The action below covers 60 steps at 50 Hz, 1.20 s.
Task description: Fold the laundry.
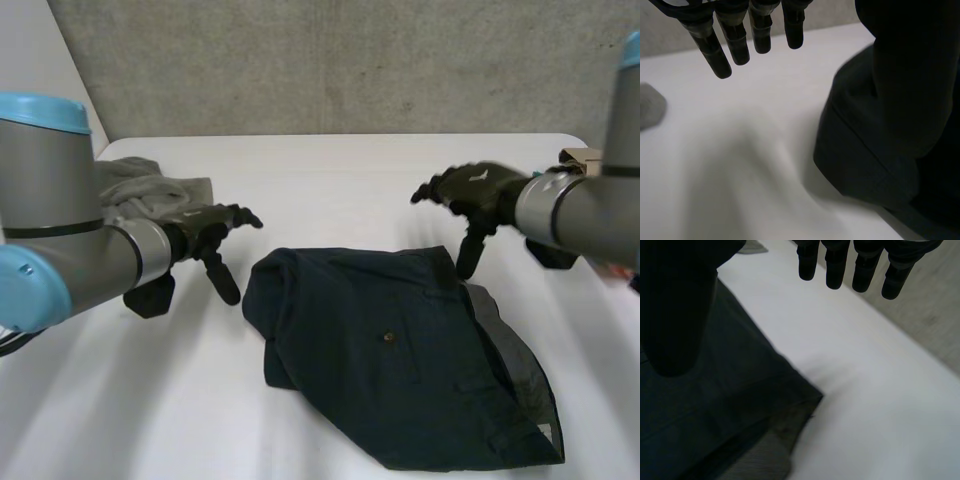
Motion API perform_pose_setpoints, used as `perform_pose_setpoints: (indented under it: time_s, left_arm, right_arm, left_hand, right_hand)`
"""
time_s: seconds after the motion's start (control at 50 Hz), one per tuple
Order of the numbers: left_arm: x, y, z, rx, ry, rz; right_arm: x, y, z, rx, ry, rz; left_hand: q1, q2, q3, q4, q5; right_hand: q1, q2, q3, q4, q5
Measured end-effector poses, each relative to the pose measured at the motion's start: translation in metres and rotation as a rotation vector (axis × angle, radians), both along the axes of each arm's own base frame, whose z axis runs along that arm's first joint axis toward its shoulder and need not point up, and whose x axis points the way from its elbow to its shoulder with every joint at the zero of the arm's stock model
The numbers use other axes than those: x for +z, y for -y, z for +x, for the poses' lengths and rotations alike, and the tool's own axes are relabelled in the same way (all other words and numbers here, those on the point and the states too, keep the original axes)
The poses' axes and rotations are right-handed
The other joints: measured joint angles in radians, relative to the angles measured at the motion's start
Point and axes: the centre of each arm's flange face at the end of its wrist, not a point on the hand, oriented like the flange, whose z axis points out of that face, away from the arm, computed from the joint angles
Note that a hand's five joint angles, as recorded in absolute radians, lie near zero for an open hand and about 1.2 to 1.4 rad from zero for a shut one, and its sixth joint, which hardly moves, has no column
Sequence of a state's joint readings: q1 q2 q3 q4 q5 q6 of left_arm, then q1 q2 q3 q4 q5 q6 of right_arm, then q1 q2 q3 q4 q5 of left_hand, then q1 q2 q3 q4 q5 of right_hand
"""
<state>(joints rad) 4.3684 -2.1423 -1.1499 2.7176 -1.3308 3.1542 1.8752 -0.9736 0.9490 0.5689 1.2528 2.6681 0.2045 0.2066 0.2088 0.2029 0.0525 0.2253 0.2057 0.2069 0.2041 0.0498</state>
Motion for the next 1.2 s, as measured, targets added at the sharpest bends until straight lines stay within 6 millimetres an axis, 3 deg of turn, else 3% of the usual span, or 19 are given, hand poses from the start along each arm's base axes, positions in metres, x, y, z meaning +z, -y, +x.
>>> perform_pose_setpoints:
  time_s: [0.16,0.28,0.38,0.44,0.48,0.52,0.54,0.58,0.64,0.66,0.68,0.72,0.76,0.88,0.98,1.02,1.04,1.08,1.2]
  left_arm:
    - [-0.028,0.010,-0.020,-0.065,0.016,0.056]
    - [-0.048,0.012,-0.034,-0.108,0.054,0.058]
    - [-0.046,0.017,-0.043,-0.125,0.092,-0.007]
    - [-0.026,0.028,-0.049,-0.116,0.100,-0.146]
    - [0.000,0.041,-0.054,-0.088,0.084,-0.297]
    - [0.039,0.054,-0.058,-0.037,0.040,-0.500]
    - [0.046,0.056,-0.059,-0.027,0.030,-0.537]
    - [0.093,0.065,-0.061,0.036,-0.052,-0.765]
    - [0.154,0.066,-0.059,0.108,-0.182,-1.044]
    - [0.154,0.066,-0.059,0.108,-0.182,-1.044]
    - [0.180,0.062,-0.057,0.130,-0.244,-1.167]
    - [0.200,0.055,-0.055,0.137,-0.291,-1.262]
    - [0.204,0.051,-0.054,0.132,-0.301,-1.288]
    - [0.171,0.044,-0.055,0.098,-0.233,-1.187]
    - [0.101,0.040,-0.054,0.064,-0.098,-0.977]
    - [0.083,0.037,-0.054,0.053,-0.063,-0.927]
    - [0.056,0.031,-0.053,0.035,-0.011,-0.854]
    - [0.027,0.020,-0.052,0.008,0.052,-0.771]
    - [-0.039,-0.018,-0.043,-0.076,0.221,-0.567]
  right_arm:
    - [-0.050,0.008,0.019,-0.035,0.055,0.110]
    - [-0.078,0.012,0.029,-0.039,0.058,0.114]
    - [-0.078,0.026,0.034,-0.052,0.075,0.027]
    - [-0.057,0.044,0.039,-0.061,0.119,-0.126]
    - [-0.036,0.057,0.043,-0.062,0.161,-0.255]
    - [0.005,0.073,0.047,-0.063,0.239,-0.480]
    - [0.014,0.076,0.048,-0.063,0.256,-0.528]
    - [0.059,0.084,0.050,-0.063,0.346,-0.758]
    - [0.114,0.084,0.049,-0.058,0.467,-1.025]
    - [0.114,0.084,0.049,-0.058,0.467,-1.025]
    - [0.136,0.080,0.047,-0.047,0.525,-1.122]
    - [0.153,0.076,0.046,-0.026,0.582,-1.187]
    - [0.155,0.075,0.045,-0.015,0.599,-1.191]
    - [0.120,0.080,0.049,0.001,0.563,-1.024]
    - [0.060,0.083,0.052,-0.010,0.466,-0.815]
    - [0.042,0.082,0.052,-0.013,0.435,-0.762]
    - [0.023,0.080,0.052,-0.016,0.397,-0.703]
    - [-0.002,0.075,0.051,-0.018,0.344,-0.626]
    - [-0.074,0.046,0.041,-0.006,0.137,-0.374]
  left_hand:
    - [0.082,0.072,0.070,0.080,0.056]
    - [0.323,0.296,0.294,0.303,0.280]
    - [0.897,0.920,0.909,0.925,0.887]
    - [0.906,0.983,0.969,0.990,0.944]
    - [0.906,0.987,0.974,0.993,0.944]
    - [0.906,0.987,0.974,0.995,0.944]
    - [0.906,0.987,0.974,0.995,0.944]
    - [0.906,0.987,0.979,0.996,0.944]
    - [0.906,0.987,0.980,0.996,0.944]
    - [0.906,0.987,0.980,0.996,0.944]
    - [0.906,0.987,0.980,0.996,0.944]
    - [0.906,0.989,0.980,0.996,0.944]
    - [0.906,0.989,0.980,0.996,0.944]
    - [0.906,0.991,0.984,0.996,0.954]
    - [0.906,0.991,0.984,0.996,0.954]
    - [0.906,0.991,0.984,0.996,0.954]
    - [0.906,0.991,0.984,0.997,0.954]
    - [0.906,0.991,0.984,0.997,0.954]
    - [0.906,0.991,0.984,0.997,0.954]
  right_hand:
    - [0.008,0.045,0.045,0.047,0.033]
    - [0.239,0.252,0.251,0.254,0.238]
    - [0.839,0.912,0.885,0.891,0.803]
    - [0.876,0.969,0.962,0.971,0.873]
    - [0.881,0.969,0.965,0.972,0.873]
    - [0.888,0.969,0.971,0.974,0.875]
    - [0.888,0.969,0.971,0.975,0.879]
    - [0.888,0.969,0.974,0.976,0.880]
    - [0.888,0.969,0.974,0.976,0.922]
    - [0.888,0.969,0.974,0.976,0.922]
    - [0.889,0.969,0.974,0.976,0.931]
    - [0.896,0.969,0.974,0.980,0.940]
    - [0.896,0.969,0.974,0.984,0.940]
    - [0.896,0.969,0.975,0.990,0.945]
    - [0.896,0.969,0.978,0.991,0.945]
    - [0.896,0.969,0.978,0.991,0.945]
    - [0.896,0.969,0.978,0.991,0.945]
    - [0.896,0.969,0.978,0.991,0.945]
    - [0.896,0.969,0.978,0.991,0.945]
